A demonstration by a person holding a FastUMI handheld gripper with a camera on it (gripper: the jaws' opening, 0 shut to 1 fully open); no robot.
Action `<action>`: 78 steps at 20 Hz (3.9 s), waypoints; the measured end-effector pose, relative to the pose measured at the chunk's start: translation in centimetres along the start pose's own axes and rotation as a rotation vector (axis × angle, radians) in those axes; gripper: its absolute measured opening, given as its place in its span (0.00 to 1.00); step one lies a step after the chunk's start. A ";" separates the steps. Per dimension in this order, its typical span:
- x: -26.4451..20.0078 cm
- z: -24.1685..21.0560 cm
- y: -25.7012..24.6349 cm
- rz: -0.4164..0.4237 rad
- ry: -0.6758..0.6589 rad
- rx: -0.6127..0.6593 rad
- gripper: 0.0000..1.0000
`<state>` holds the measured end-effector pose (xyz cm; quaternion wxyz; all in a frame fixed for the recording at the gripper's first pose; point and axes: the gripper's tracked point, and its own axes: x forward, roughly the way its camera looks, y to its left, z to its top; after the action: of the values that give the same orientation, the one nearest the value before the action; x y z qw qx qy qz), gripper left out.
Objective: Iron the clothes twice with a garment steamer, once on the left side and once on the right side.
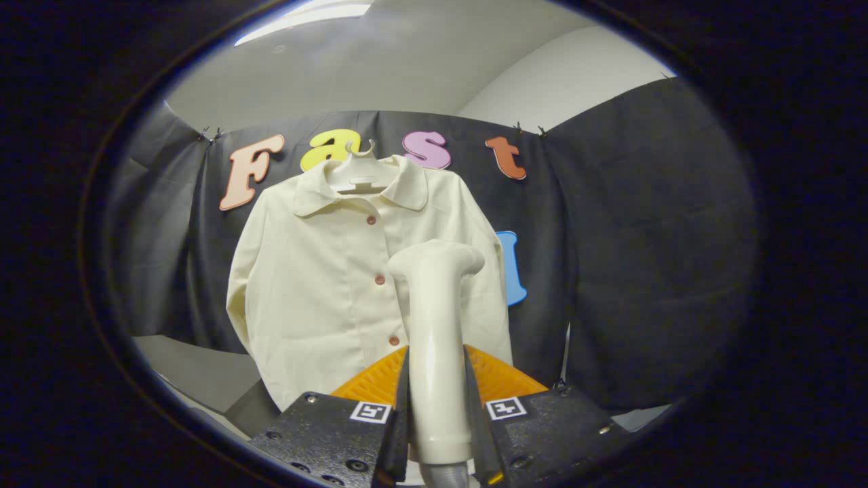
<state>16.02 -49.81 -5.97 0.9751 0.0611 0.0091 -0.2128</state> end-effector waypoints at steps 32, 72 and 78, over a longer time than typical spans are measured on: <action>-0.2 -18.9 -3.5 -0.077 0.273 0.107 0.37; -27.5 -3.8 29.3 0.322 0.144 0.063 0.35; -31.1 -0.5 33.9 0.384 0.068 0.059 0.34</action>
<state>1.84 -6.28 -1.15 0.9947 0.0977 0.0239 -0.0207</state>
